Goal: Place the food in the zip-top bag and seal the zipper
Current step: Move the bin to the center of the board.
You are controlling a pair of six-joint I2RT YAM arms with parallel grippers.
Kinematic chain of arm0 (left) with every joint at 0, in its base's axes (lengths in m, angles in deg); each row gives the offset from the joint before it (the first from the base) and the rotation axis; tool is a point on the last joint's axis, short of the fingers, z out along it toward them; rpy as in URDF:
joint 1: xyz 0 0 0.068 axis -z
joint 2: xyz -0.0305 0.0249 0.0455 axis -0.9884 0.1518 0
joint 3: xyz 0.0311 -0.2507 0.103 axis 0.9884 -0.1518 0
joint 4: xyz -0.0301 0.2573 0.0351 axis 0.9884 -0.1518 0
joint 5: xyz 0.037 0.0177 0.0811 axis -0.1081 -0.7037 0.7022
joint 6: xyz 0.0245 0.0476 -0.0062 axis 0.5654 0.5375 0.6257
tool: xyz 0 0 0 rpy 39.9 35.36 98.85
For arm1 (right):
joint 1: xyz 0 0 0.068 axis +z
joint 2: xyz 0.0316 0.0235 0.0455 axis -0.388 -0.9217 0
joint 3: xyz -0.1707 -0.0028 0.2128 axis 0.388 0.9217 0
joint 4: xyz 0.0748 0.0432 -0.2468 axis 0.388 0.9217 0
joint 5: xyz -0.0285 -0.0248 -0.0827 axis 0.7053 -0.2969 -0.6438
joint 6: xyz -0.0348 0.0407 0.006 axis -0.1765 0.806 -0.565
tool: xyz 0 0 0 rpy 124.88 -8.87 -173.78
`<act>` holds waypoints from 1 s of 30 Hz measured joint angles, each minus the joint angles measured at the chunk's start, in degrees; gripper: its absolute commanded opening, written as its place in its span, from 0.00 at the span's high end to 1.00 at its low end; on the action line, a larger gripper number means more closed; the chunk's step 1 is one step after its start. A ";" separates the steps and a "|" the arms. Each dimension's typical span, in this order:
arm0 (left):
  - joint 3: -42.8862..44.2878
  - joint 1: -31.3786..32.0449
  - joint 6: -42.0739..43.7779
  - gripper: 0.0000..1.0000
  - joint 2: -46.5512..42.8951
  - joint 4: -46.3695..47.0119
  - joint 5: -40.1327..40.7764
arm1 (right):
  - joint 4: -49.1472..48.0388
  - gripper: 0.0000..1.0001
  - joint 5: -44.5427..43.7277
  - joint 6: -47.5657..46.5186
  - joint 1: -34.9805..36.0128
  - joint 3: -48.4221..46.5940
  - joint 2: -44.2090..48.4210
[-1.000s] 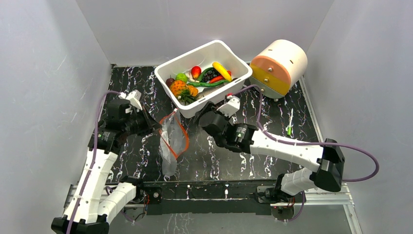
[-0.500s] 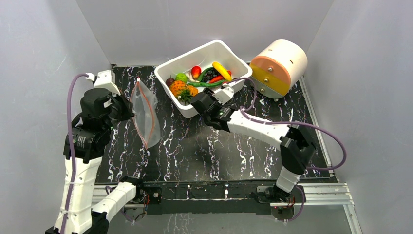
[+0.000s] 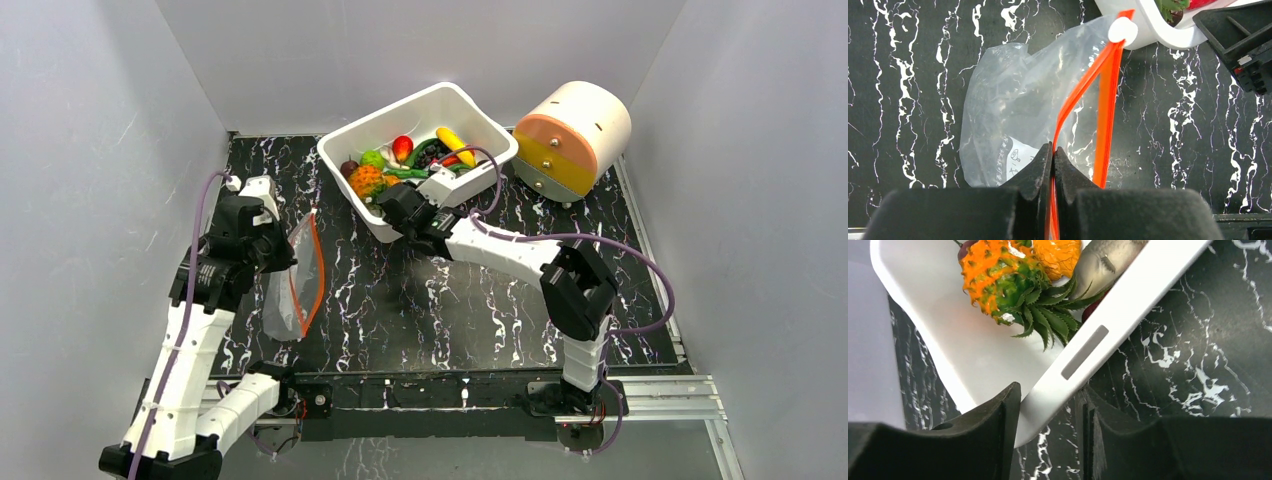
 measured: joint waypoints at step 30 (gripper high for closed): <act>12.79 0.07 6.25 1.00 6.21 -1.18 8.04 | 15.02 0.59 2.05 -31.30 -1.25 24.13 34.51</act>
